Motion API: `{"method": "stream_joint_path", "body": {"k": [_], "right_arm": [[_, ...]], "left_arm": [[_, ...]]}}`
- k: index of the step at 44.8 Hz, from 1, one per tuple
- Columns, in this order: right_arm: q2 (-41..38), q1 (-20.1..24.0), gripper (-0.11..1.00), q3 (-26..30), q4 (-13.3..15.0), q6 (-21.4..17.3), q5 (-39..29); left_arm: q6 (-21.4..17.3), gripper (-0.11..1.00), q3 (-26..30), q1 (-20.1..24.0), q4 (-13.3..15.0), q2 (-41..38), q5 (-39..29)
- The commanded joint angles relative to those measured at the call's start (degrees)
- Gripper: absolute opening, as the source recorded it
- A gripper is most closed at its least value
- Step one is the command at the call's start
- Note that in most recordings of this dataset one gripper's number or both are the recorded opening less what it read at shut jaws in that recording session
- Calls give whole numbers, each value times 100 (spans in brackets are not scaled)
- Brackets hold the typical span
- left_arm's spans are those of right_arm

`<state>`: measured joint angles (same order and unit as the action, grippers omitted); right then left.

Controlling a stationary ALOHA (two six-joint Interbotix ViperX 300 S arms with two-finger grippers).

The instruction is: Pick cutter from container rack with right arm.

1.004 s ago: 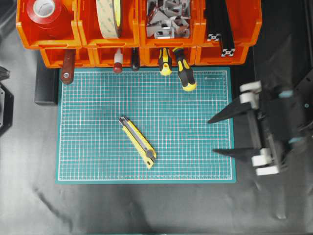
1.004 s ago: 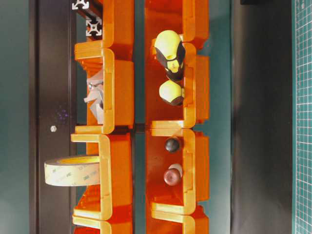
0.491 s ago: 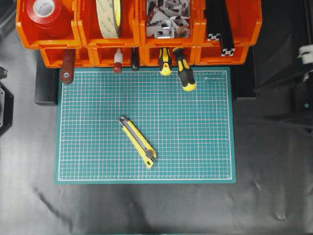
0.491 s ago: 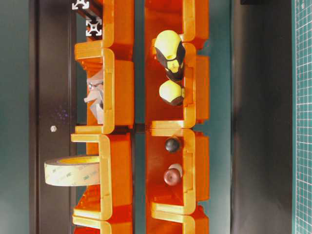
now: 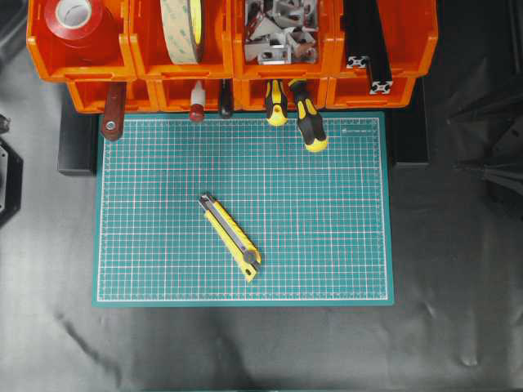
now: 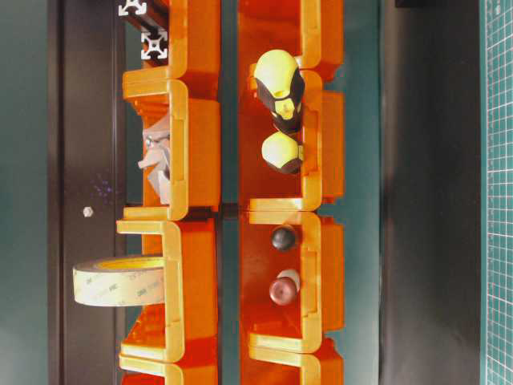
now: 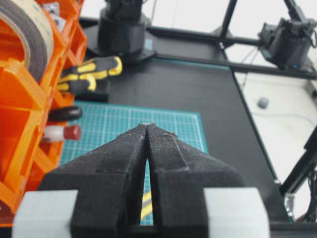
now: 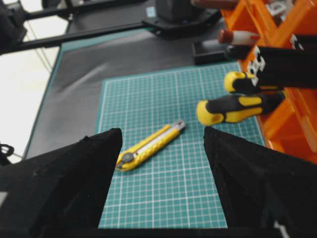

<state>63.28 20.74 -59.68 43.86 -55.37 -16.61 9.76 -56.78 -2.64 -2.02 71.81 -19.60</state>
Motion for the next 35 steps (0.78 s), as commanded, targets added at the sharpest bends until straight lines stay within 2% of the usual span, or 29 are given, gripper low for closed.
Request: {"method": "stream_joint_path", "body": {"k": [1, 35], "right_arm": [[0, -26, 65, 35, 9, -18, 26], [79, -185, 65, 35, 18, -18, -53]], "left_arm": [[-26, 1, 88, -9, -18, -97, 141], [-26, 1, 62, -35, -9, -141, 308]]}}
